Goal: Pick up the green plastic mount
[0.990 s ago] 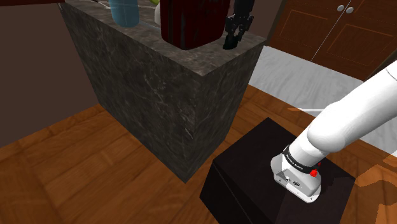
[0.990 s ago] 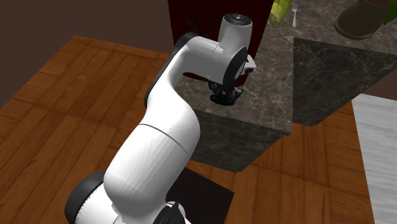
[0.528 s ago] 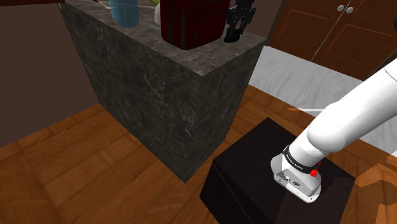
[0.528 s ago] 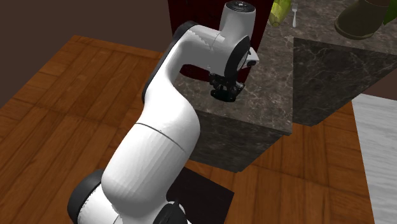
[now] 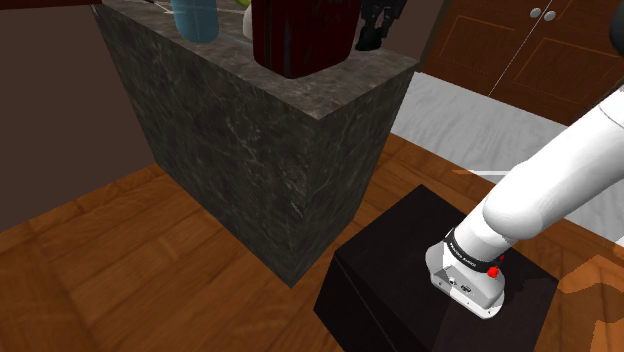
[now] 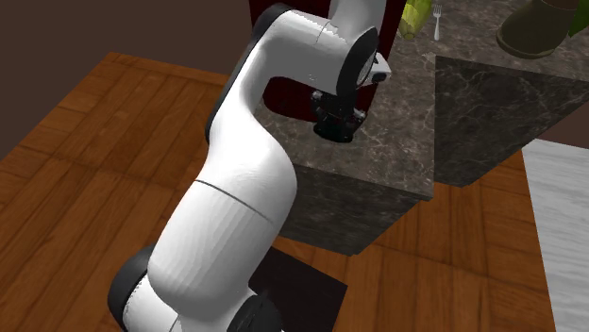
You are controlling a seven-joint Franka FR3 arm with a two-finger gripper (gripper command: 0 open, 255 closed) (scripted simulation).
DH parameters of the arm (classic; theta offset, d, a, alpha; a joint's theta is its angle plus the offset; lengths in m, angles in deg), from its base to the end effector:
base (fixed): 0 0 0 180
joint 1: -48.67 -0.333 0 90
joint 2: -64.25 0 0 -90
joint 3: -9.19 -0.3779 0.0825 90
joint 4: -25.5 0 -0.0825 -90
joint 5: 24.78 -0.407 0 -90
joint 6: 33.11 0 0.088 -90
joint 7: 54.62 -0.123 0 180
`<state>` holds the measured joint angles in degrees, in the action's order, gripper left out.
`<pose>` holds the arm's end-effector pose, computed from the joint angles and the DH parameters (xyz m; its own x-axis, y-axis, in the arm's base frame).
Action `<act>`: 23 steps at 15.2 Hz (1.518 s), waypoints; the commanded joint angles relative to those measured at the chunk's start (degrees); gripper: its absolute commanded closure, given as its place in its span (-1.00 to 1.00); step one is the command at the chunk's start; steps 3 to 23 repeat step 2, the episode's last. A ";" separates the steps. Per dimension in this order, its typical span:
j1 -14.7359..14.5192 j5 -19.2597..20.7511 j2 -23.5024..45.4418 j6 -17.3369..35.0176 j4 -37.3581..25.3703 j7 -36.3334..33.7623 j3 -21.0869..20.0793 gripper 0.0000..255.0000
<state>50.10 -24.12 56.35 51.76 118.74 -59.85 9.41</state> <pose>0.5155 -0.0165 0.7102 0.9927 -0.1208 -0.0072 -0.1207 -0.9926 0.0117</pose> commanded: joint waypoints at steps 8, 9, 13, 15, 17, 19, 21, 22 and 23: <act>0.01 0.00 0.34 -1.00 -1.32 0.03 0.01 1.00; 0.01 0.00 0.34 -1.00 -1.32 0.03 0.01 1.00; 0.01 0.00 0.34 -1.00 -1.32 0.03 0.01 1.00; 0.01 0.00 0.34 -1.00 -1.32 0.03 0.01 1.00; 0.01 0.00 0.34 -1.00 -1.32 0.03 0.01 1.00; 0.01 0.00 0.34 -1.00 -1.32 0.03 0.01 1.00; 0.01 0.00 0.34 -1.00 -1.32 0.03 0.01 1.00; 0.01 0.00 0.34 -1.00 -1.32 0.03 0.01 1.00; 0.01 0.00 0.34 -1.00 -1.32 0.03 0.01 1.00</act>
